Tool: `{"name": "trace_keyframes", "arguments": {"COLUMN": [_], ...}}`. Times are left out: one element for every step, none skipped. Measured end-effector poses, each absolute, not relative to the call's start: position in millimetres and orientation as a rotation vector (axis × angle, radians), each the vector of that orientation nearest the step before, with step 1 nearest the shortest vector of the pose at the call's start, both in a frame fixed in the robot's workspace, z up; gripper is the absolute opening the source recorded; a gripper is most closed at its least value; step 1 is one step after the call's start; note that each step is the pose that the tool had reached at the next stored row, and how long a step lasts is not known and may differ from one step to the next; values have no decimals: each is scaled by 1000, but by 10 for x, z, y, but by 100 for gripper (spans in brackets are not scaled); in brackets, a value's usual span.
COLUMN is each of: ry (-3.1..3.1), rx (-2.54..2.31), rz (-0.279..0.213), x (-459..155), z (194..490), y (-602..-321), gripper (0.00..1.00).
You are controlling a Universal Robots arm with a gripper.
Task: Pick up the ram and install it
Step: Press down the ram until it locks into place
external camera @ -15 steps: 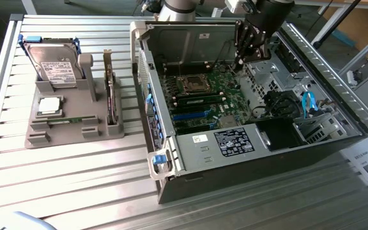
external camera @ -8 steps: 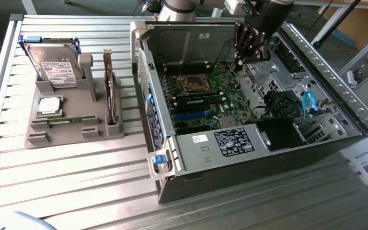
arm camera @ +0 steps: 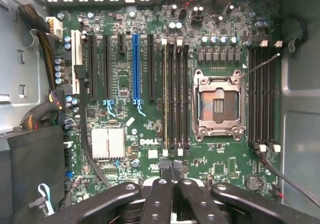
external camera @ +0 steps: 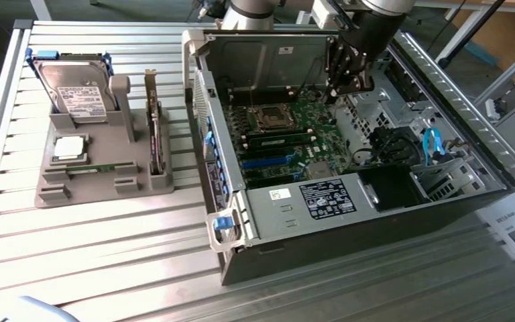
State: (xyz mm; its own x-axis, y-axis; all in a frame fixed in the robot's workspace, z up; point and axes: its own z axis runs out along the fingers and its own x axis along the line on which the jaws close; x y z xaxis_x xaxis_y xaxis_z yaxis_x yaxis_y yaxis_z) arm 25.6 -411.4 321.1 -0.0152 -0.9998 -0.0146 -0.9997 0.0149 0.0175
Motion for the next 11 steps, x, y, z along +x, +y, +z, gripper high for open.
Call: {"name": "trace_keyframes", "arguments": {"ry": [-2237,-2237,-2237,-2237,-2237,-2237,-2237,-2237,-2237,-2237,-2237], "rx": [2203,2203,2203,2203,2203,2203,2203,2203,2203,2203,2203], "rz": [-36,-36,-36,-36,-36,-36,-36,-35,-35,-36,-36], "x": [256,256,256,256,256,256,256,256,256,256,256], "z": [3191,3174,3154,3133,3110,3092,3072,3054,3038,3019,3002], "y": [-4114,-4114,-4114,-4114,-4114,-4114,-4114,-4114,-4114,-4114,-4114], "gripper": [10,10,10,10,10,10,10,10,10,10,10]}}
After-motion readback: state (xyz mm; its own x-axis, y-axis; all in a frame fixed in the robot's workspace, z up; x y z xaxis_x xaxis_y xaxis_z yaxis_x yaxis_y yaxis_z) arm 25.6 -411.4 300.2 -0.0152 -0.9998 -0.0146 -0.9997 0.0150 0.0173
